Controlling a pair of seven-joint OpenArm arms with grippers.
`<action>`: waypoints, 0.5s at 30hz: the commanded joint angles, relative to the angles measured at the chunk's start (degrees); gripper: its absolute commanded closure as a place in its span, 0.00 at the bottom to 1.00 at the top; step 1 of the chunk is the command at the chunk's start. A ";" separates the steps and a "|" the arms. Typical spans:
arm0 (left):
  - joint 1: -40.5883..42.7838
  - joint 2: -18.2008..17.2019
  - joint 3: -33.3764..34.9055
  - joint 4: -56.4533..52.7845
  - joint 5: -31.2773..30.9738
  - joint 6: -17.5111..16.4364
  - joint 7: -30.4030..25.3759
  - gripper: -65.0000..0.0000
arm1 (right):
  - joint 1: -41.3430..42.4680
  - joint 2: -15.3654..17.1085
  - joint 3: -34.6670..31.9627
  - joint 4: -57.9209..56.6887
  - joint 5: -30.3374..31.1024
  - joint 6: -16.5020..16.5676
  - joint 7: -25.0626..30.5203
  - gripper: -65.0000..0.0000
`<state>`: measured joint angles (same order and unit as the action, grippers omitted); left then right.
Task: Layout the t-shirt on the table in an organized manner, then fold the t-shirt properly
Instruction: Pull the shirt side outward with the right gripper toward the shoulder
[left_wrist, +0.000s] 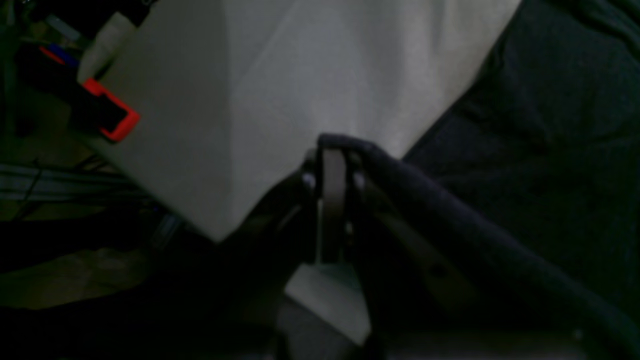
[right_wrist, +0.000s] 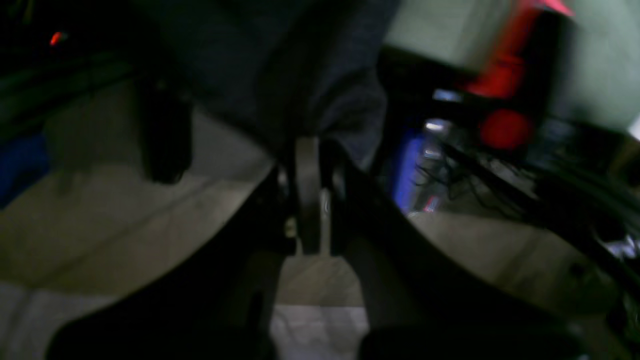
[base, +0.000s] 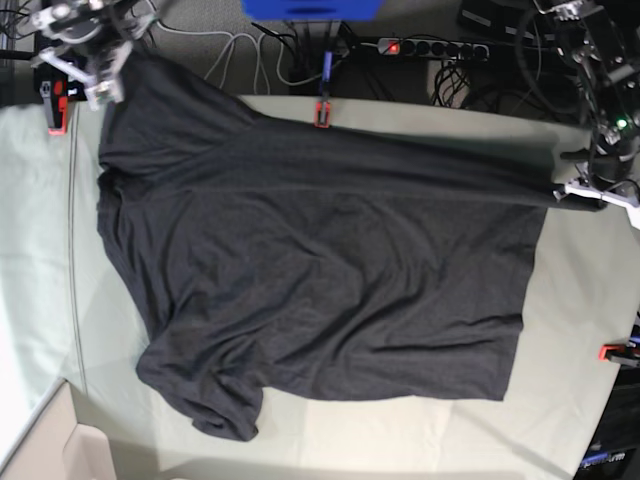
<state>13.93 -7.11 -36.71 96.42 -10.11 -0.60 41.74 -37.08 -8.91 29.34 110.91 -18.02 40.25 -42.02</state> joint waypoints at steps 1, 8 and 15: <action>-0.26 -0.75 -0.26 1.03 0.22 0.29 -1.25 1.00 | -1.21 -0.09 -1.17 1.04 0.13 -0.25 0.39 1.00; -0.18 -0.75 -0.26 1.03 0.22 0.29 -1.25 1.00 | -1.47 -0.09 -2.66 0.69 0.04 -0.25 0.04 0.92; -0.18 -0.75 -0.26 0.94 0.22 0.29 -1.25 1.00 | -0.59 -0.09 0.77 0.52 -0.13 -0.25 0.04 0.58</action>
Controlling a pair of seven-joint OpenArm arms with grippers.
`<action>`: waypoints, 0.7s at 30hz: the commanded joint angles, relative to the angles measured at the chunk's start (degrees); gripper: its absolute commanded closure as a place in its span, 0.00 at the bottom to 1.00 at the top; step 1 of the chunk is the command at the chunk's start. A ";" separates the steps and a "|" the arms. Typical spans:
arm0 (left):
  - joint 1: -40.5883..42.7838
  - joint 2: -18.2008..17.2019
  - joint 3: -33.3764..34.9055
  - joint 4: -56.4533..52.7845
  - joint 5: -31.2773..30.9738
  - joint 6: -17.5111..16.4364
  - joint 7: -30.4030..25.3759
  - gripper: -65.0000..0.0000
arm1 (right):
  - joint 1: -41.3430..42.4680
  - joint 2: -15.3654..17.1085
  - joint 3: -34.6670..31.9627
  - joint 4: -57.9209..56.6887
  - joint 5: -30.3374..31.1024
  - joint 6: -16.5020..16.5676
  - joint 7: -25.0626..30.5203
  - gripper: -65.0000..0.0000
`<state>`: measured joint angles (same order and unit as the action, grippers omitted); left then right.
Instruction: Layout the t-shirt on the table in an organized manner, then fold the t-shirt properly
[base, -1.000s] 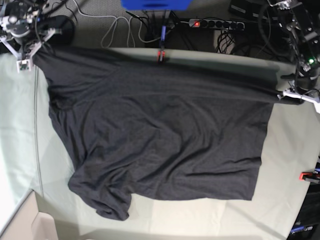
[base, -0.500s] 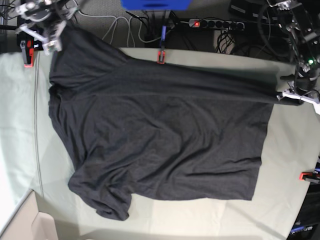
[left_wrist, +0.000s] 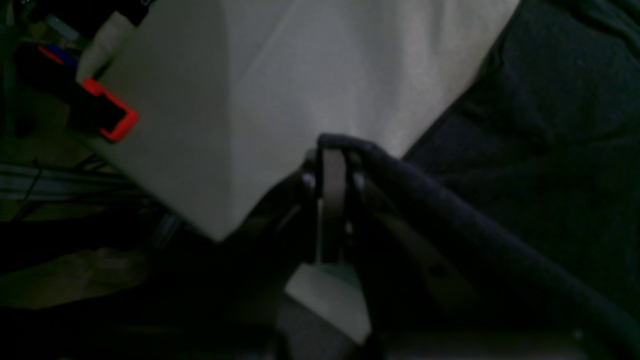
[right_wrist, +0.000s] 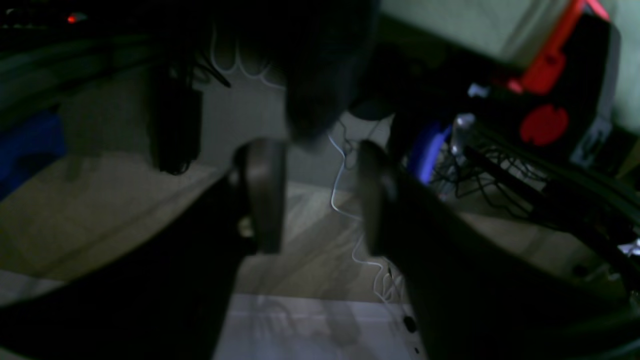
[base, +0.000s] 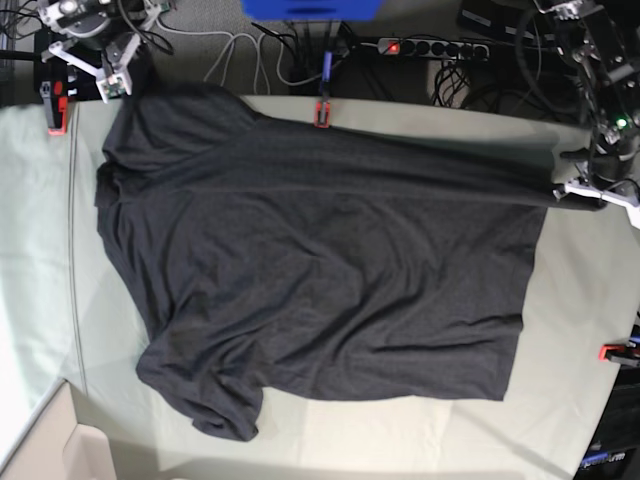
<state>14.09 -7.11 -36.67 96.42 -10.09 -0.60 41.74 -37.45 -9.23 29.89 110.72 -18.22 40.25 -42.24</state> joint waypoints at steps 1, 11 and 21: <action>-0.33 -0.75 -0.30 0.94 0.20 0.29 -1.25 1.00 | -0.04 0.23 1.54 0.71 0.15 -0.25 0.26 0.56; -0.42 -0.75 -0.30 0.41 0.20 0.29 -1.25 1.00 | 11.56 0.23 7.61 0.62 0.15 -0.25 0.26 0.51; -0.24 -0.75 -0.39 0.41 0.20 0.29 -1.25 1.00 | 25.01 4.09 7.96 -16.69 0.06 -0.25 0.26 0.51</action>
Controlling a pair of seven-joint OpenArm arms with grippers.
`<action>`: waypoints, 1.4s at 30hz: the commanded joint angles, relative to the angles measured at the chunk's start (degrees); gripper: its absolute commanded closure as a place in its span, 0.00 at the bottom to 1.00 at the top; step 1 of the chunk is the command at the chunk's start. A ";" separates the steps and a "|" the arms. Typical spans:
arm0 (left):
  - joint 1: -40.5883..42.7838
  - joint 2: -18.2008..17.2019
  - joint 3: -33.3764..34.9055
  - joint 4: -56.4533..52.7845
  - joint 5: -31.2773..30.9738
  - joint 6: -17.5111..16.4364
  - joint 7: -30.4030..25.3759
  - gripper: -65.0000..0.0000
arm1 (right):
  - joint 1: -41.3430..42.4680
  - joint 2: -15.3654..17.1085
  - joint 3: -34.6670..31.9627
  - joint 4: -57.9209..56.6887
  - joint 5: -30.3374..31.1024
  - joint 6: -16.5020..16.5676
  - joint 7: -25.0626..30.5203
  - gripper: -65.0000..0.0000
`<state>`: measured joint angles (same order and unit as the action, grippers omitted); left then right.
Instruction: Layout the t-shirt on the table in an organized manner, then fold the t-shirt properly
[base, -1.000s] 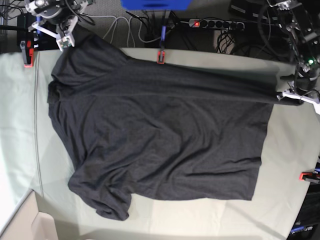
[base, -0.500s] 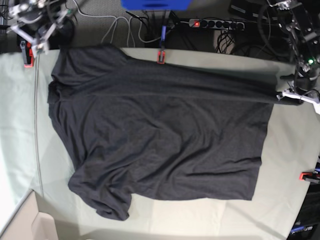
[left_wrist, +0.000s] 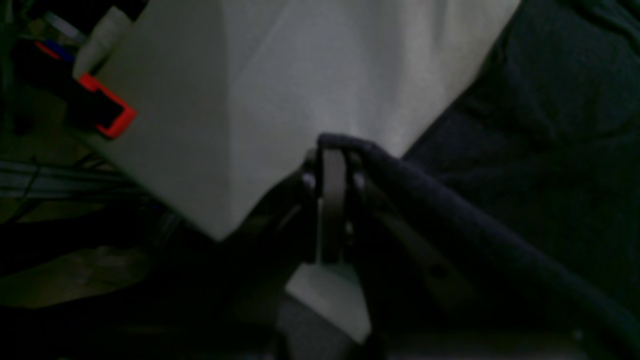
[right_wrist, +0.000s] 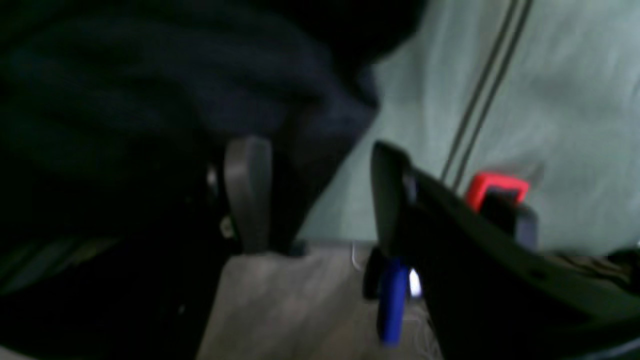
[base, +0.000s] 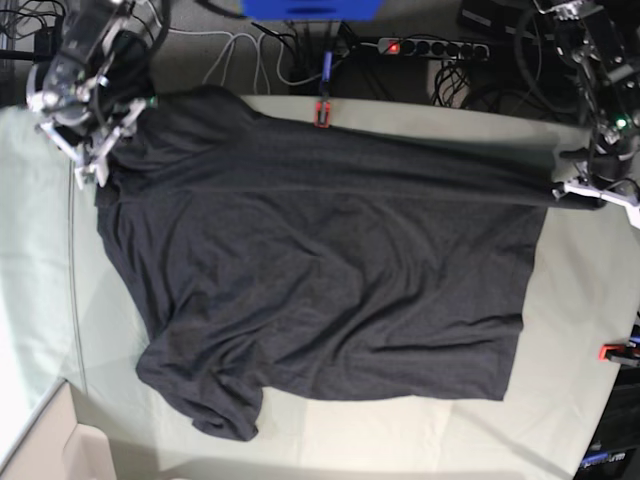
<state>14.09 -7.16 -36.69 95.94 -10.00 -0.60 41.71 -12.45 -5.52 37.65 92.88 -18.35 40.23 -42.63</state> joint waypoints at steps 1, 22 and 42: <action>-0.24 -0.71 -0.37 0.89 0.11 0.29 -1.23 1.00 | 0.80 1.26 0.20 -0.09 0.20 -0.23 0.65 0.51; -0.33 -0.62 -0.28 0.89 0.11 0.29 -1.23 1.00 | 4.40 4.51 -0.15 -5.63 0.28 -0.23 0.65 0.54; 5.91 -0.71 -0.37 1.51 0.20 0.29 -1.14 1.00 | -10.28 -3.48 0.73 19.34 0.55 -0.23 0.83 1.00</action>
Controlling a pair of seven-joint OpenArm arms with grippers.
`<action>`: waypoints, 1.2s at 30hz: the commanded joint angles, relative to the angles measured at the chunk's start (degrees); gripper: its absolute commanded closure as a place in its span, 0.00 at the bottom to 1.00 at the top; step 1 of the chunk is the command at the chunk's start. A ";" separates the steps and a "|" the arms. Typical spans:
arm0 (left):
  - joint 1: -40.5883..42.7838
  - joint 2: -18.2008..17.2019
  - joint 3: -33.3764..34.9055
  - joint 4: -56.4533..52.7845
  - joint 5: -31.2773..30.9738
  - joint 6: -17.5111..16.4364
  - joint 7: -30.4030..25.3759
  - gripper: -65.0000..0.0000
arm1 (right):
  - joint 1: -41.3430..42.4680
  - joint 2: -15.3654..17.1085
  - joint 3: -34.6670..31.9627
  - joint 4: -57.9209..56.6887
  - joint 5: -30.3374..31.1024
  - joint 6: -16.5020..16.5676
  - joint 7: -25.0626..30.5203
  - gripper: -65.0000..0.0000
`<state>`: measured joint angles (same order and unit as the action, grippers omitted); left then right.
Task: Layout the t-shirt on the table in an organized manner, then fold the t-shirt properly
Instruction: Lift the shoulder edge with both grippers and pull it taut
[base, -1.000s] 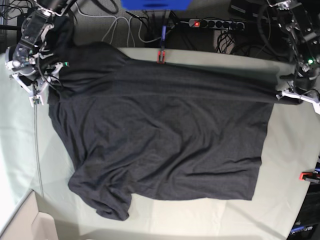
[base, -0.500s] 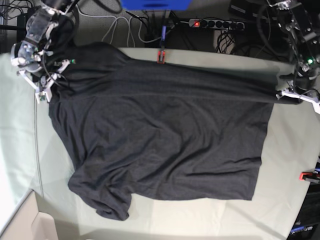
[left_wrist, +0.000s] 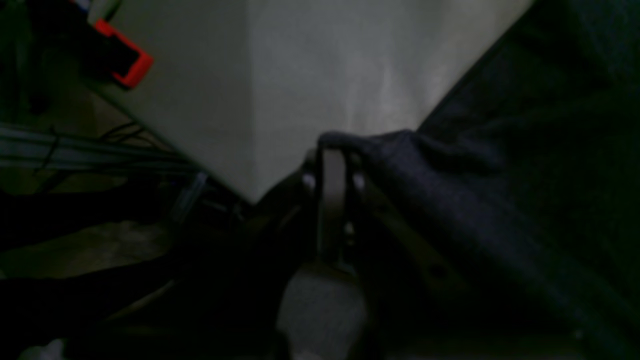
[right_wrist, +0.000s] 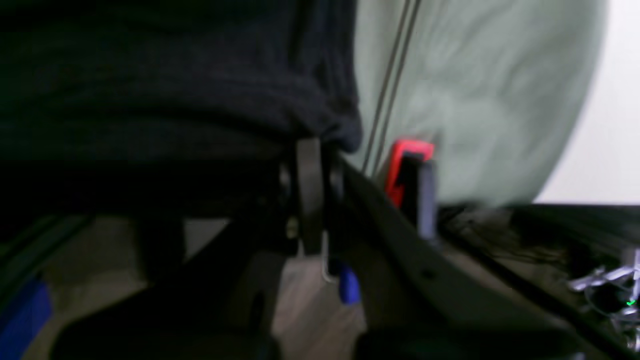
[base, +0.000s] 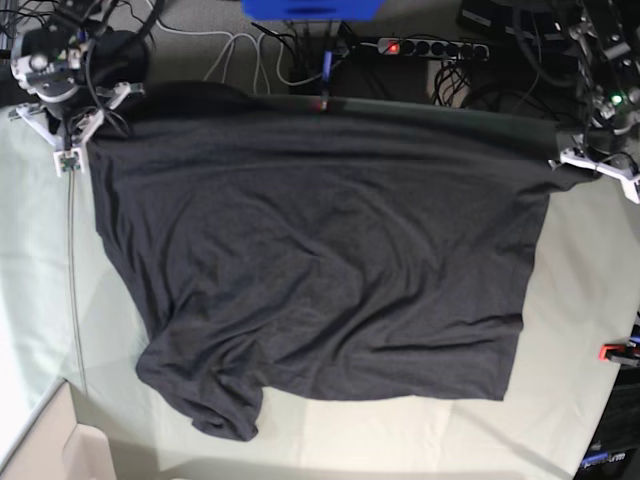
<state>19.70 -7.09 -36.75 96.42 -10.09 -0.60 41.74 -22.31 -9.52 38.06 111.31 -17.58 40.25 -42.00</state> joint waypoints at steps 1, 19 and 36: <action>0.38 -0.78 -0.21 1.03 0.28 0.29 -1.16 1.00 | -0.95 0.52 0.31 1.62 -0.22 -0.25 0.20 1.00; 0.47 -0.78 -0.21 0.50 0.28 0.29 -0.81 1.00 | -1.04 0.52 5.14 2.41 5.50 -0.25 0.11 1.00; 1.09 0.10 1.46 2.00 0.72 0.29 -0.90 1.00 | 3.71 0.52 6.64 2.23 5.58 -0.25 0.20 1.00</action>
<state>21.19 -6.35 -34.94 97.56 -9.69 -0.62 42.02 -18.72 -9.39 44.47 112.71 -12.14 40.25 -42.83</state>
